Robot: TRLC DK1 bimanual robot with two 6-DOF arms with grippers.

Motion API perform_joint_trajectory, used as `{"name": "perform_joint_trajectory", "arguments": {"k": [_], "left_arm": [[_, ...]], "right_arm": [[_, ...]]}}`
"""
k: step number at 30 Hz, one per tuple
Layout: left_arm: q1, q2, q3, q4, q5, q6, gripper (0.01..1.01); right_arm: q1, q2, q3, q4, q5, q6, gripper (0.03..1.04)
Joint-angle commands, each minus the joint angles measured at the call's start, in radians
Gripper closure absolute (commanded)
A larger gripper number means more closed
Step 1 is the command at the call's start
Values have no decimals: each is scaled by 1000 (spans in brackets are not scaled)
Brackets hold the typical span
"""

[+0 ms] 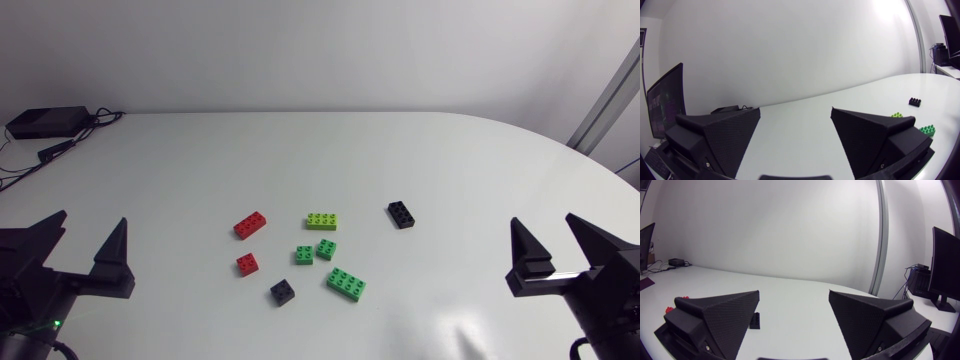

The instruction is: Separate the duplo bricks

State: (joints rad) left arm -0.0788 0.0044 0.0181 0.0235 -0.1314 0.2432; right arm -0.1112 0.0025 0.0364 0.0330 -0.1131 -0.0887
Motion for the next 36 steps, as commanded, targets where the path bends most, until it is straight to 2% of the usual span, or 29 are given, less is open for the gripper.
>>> {"name": "perform_joint_trajectory", "arguments": {"k": [1, 6, 10, 17, 20, 24, 30, 36], "left_arm": [[4, -18, -20, 3, -4, 18, 44], [39, -20, -18, -8, -4, 18, 44], [30, -20, -18, -7, 10, 4, 44], [20, -20, 2, 27, 10, -13, 44], [13, -18, -20, 3, 12, -2, 44], [42, -17, -20, -2, 13, -1, 44], [67, -17, -18, -13, 13, 67, 44], [82, -17, -18, -11, 15, 50, 44]], "right_arm": [[5, -10, -43, -5, -16, 37, 66], [8, -10, -43, -5, -20, 56, 66], [8, -10, -43, -5, -19, 155, 66], [8, -10, -43, -4, -19, 210, 66], [13, -9, -43, -5, -19, 241, 66], [18, -9, -43, -5, -17, 251, 66], [28, -9, -43, -4, -16, 253, 66], [33, -9, -43, -4, -16, 254, 66]]}}
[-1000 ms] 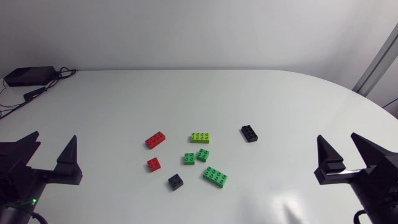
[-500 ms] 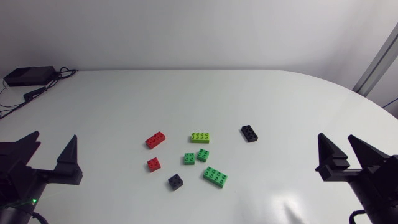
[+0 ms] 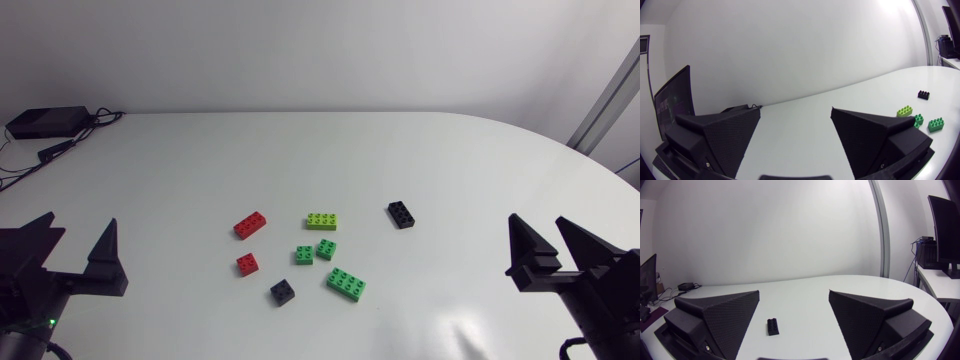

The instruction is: Separate the duplo bricks

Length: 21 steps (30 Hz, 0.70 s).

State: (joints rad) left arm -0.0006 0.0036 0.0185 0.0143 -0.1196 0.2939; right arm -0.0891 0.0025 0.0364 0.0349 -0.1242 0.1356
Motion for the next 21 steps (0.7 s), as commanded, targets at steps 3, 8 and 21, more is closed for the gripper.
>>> {"name": "perform_joint_trajectory", "arguments": {"k": [3, 8, 21], "left_arm": [[1, -14, -17, -7, 5, -75, 44], [5, -1, -17, -8, 9, -137, 44], [7, -14, -20, 3, 11, -136, 44]], "right_arm": [[12, -9, -43, -6, -5, 38, 66], [12, -9, -43, -6, -2, 45, 66], [12, -9, -39, -18, 46, 44, 66]]}}
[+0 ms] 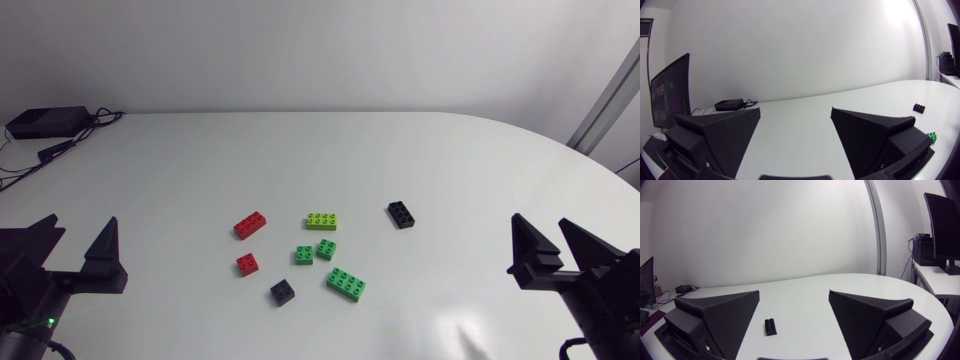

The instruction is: Separate the duplo bricks

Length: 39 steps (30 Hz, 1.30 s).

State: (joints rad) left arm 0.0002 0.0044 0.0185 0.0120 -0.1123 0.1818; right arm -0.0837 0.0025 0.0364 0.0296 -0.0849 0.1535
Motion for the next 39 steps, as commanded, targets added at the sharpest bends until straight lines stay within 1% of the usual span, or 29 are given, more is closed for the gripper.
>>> {"name": "perform_joint_trajectory", "arguments": {"k": [1, 8, 10, 12, 24, 26, 29, 36, 39], "left_arm": [[6, -15, -20, 5, 3, -24, 44], [6, -15, -20, 5, 3, -24, 44], [6, -14, -20, 5, 3, -24, 44], [6, -14, -20, 5, 3, -24, 44], [6, -14, -20, 5, 3, -24, 44], [6, -15, -19, 5, 3, -24, 44], [6, -15, -20, 5, 3, -24, 44], [6, -15, -20, 5, 3, -24, 44], [6, -15, -20, 5, 3, -24, 44]], "right_arm": [[7, -9, -39, -14, 8, 26, 66], [29, -9, -39, -14, 8, 21, 66], [29, -9, -39, -14, 8, -6, 66], [27, -9, -39, -14, 10, -14, 66], [13, -9, -39, -13, 5, -17, 66], [15, -9, -39, -10, -1, -51, 66], [15, -9, -41, 0, -21, -170, 66], [16, -9, -41, -7, -12, -172, 66], [18, -9, -39, -22, 30, -172, 66]]}}
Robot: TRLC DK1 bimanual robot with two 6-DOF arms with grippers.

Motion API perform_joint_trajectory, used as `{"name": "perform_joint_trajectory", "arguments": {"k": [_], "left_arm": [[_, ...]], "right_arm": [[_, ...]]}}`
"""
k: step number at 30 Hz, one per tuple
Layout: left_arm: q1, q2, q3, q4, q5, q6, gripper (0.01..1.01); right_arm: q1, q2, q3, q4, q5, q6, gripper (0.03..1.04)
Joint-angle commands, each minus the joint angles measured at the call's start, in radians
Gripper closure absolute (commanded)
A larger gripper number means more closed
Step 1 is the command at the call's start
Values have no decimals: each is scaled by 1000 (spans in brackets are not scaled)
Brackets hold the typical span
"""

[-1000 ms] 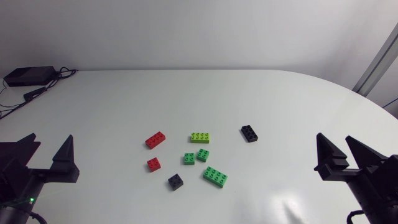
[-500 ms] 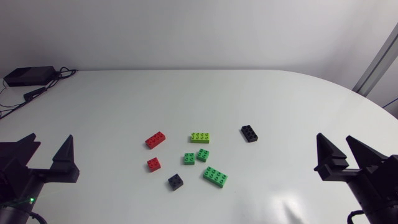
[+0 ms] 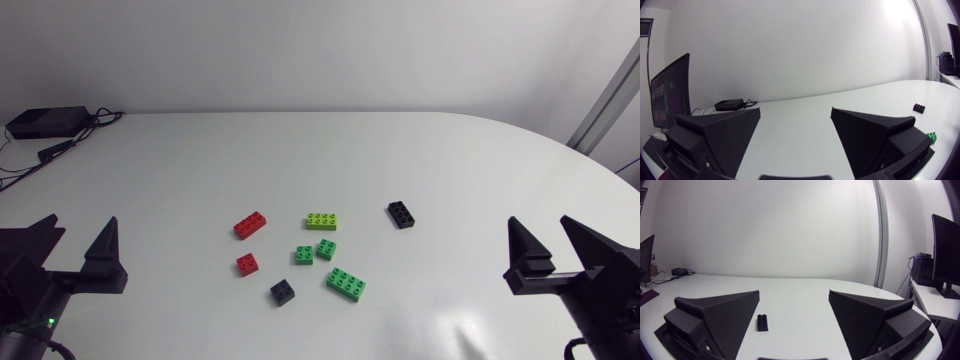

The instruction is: Separate the duplo bricks

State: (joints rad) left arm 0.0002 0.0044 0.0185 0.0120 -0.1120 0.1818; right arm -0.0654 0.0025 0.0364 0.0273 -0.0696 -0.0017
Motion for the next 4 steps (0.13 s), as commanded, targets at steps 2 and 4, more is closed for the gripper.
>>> {"name": "perform_joint_trajectory", "arguments": {"k": [2, 4], "left_arm": [[6, -15, -20, 5, 3, -24, 44], [6, -15, -20, 5, 3, -24, 44]], "right_arm": [[-2, -9, -38, -24, 28, -17, 66], [-2, -9, -38, -26, 30, -17, 66]]}}
